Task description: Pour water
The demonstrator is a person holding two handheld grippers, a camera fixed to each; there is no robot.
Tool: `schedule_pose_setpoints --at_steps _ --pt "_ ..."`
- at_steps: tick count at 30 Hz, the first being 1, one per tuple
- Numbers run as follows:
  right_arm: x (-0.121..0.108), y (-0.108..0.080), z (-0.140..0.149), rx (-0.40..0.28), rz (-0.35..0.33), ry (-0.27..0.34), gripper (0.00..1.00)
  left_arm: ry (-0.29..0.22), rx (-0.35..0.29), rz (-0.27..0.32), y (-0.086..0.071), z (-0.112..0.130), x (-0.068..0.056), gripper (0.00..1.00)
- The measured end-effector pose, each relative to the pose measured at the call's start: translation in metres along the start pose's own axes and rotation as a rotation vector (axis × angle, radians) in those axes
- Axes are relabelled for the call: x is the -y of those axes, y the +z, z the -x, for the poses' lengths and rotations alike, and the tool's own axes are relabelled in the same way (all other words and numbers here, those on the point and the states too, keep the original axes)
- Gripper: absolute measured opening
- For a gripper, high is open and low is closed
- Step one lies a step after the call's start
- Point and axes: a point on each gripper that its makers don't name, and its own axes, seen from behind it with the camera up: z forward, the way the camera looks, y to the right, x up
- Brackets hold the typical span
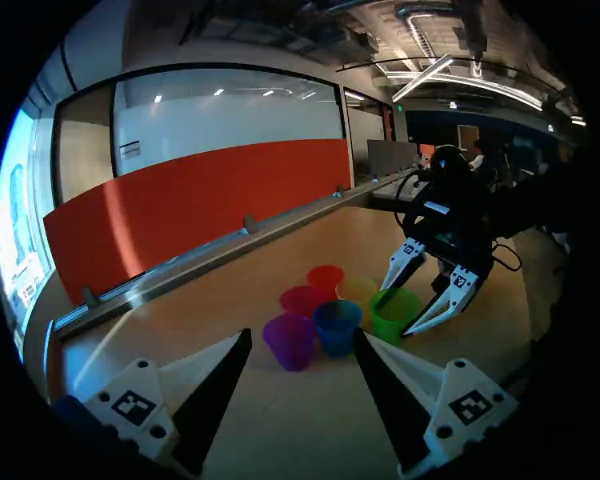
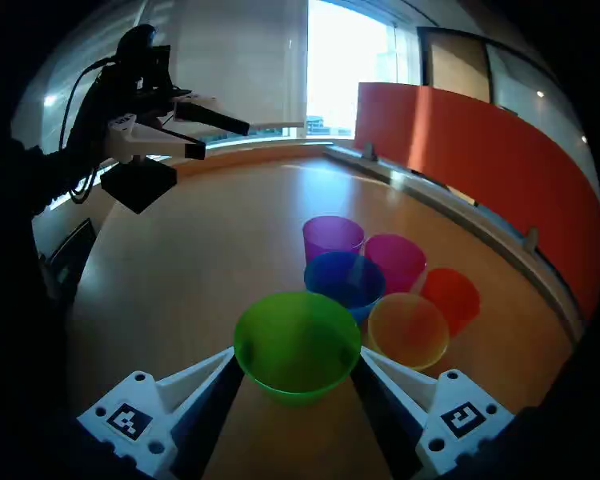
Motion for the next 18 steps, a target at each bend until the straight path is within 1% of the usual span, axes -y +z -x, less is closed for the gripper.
schedule_pose_setpoints --at_steps 6,18 --pt "-0.002 -0.015 -0.004 -0.02 0.012 -0.002 0.89 0.007 -0.001 0.007 0.003 -0.002 -0.004 0.93" --pt "-0.004 -0.042 -0.011 -0.049 0.037 0.002 0.89 0.019 0.002 0.029 0.01 -0.005 -0.016 0.93"
